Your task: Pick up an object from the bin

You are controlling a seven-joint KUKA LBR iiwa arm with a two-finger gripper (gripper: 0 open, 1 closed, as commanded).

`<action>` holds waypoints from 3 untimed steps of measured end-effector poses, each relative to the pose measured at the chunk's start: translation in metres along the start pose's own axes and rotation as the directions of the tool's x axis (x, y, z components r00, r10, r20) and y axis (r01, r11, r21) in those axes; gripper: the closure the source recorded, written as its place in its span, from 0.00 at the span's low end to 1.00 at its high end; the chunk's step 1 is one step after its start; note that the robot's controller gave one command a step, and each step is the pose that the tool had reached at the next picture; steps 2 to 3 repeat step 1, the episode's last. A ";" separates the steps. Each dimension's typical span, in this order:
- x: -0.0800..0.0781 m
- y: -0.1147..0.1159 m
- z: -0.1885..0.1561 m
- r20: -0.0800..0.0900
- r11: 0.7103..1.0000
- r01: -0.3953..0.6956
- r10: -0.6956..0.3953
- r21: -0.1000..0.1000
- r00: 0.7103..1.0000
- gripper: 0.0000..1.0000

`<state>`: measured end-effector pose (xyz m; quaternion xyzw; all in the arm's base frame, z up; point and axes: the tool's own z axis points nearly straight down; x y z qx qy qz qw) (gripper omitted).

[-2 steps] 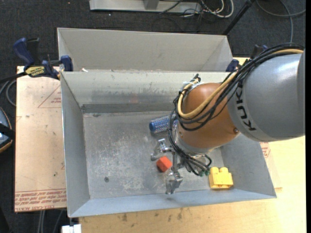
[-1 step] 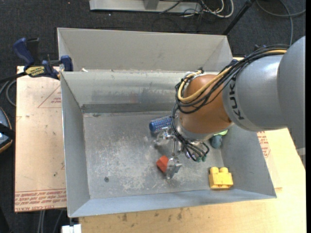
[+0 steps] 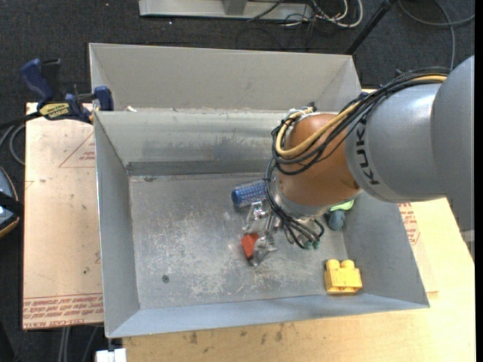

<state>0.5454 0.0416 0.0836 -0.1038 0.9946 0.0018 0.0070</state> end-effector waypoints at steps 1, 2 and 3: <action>-0.005 0.013 -0.144 -0.003 1.000 0.011 -0.011 0.002 1.000 1.00; -0.005 0.013 -0.144 -0.003 1.000 0.011 -0.011 0.002 1.000 1.00; -0.005 0.013 -0.144 -0.003 1.000 0.011 -0.011 0.002 1.000 1.00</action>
Offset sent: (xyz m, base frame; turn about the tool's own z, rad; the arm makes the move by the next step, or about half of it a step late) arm -0.0025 0.0117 0.1404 -0.0130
